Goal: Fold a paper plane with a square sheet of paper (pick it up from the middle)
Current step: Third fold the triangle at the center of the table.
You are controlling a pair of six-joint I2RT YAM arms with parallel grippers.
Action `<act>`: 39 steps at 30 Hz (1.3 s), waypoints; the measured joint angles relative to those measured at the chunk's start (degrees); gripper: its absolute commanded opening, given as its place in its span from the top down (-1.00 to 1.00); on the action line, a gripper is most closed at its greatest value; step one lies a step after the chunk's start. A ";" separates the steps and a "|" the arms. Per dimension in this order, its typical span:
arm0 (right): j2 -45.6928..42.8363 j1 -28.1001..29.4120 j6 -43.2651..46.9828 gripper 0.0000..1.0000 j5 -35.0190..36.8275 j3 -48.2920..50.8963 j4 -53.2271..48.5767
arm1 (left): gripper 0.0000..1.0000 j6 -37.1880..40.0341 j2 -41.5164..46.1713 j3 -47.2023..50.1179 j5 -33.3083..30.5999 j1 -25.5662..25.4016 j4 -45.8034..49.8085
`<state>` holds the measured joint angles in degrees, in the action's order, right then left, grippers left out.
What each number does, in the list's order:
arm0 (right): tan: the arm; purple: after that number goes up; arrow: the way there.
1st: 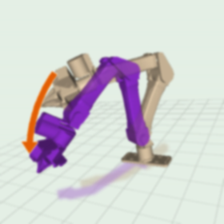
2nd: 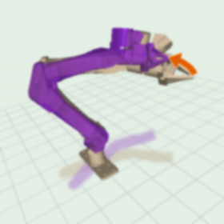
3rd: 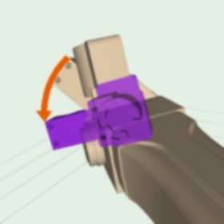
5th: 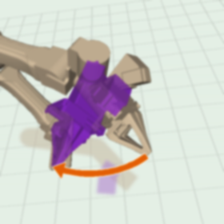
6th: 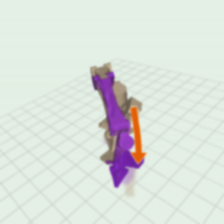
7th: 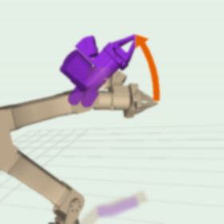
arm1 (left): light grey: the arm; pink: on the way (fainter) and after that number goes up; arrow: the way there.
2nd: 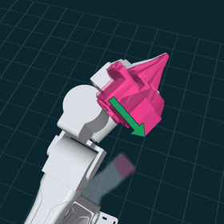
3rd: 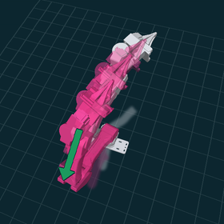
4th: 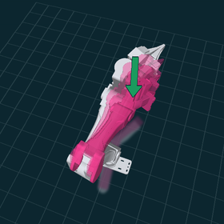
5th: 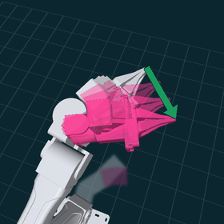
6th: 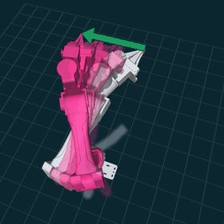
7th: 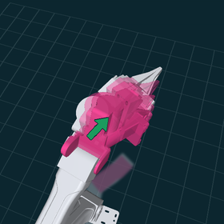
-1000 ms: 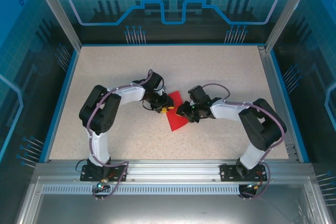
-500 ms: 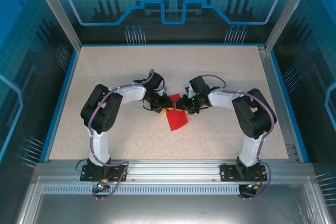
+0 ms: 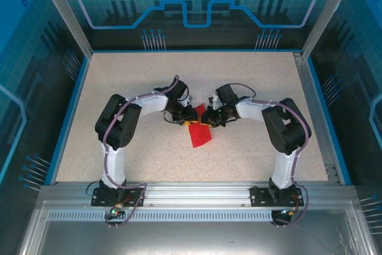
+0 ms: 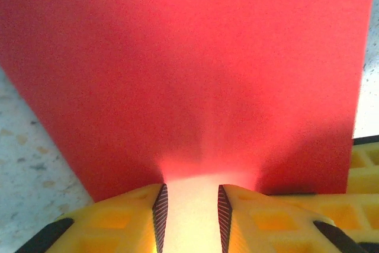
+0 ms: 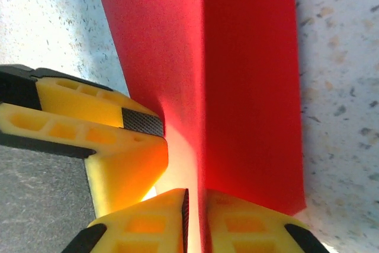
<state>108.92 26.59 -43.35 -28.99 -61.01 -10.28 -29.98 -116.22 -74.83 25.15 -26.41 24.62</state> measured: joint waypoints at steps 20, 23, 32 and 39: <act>-2.51 0.09 -7.67 0.76 1.01 3.41 4.28 | -0.33 1.64 19.17 9.68 -5.79 -4.42 -2.80; -2.51 0.09 -7.67 0.75 0.79 3.32 4.09 | -0.35 2.08 21.03 11.85 -11.04 -11.08 -3.78; -2.51 0.02 -7.67 0.74 -0.22 3.26 3.72 | -0.41 6.14 21.07 13.07 -30.23 -27.39 -3.96; -2.51 -0.02 -7.69 0.74 -0.24 3.15 3.69 | -0.41 9.07 16.72 11.45 -41.92 -31.30 -3.72</act>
<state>106.41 26.57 -51.05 -29.23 -57.87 -6.59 -20.91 -99.50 -63.37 -16.78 -57.71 20.91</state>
